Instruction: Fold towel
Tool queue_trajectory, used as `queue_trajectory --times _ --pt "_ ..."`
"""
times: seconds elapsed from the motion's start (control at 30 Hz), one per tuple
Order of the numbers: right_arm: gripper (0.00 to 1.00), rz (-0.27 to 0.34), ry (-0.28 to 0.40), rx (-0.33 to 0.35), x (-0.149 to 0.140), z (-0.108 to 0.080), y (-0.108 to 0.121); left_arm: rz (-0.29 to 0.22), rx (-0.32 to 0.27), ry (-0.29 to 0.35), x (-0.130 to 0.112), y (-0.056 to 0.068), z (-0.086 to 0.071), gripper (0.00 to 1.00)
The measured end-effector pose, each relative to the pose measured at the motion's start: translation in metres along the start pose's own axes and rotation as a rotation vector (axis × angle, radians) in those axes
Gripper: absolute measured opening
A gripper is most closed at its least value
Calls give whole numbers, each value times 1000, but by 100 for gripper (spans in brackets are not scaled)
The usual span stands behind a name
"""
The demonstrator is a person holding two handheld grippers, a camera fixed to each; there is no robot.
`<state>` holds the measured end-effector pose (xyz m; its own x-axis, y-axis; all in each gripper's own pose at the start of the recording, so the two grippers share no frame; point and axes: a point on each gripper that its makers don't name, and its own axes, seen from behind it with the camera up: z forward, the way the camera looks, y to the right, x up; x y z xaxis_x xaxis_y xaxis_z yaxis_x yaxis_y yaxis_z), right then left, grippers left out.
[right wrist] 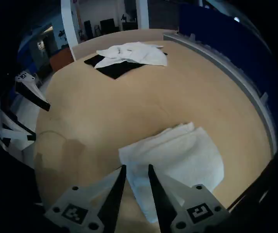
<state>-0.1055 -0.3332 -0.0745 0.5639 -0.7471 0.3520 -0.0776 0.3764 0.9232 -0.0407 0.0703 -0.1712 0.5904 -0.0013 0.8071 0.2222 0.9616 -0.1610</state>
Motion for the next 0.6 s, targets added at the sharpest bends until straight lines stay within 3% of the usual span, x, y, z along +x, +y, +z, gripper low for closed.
queue_trajectory --times 0.27,0.47,0.6 --pt "79 9 28 -12 3 -3 -1 -5 2 -2 -2 -1 1 86" --pt "99 24 58 -54 7 -11 3 -3 5 0 -1 -1 -1 87" --pt "100 60 79 -100 5 -18 9 -2 6 1 0 -1 -2 87"
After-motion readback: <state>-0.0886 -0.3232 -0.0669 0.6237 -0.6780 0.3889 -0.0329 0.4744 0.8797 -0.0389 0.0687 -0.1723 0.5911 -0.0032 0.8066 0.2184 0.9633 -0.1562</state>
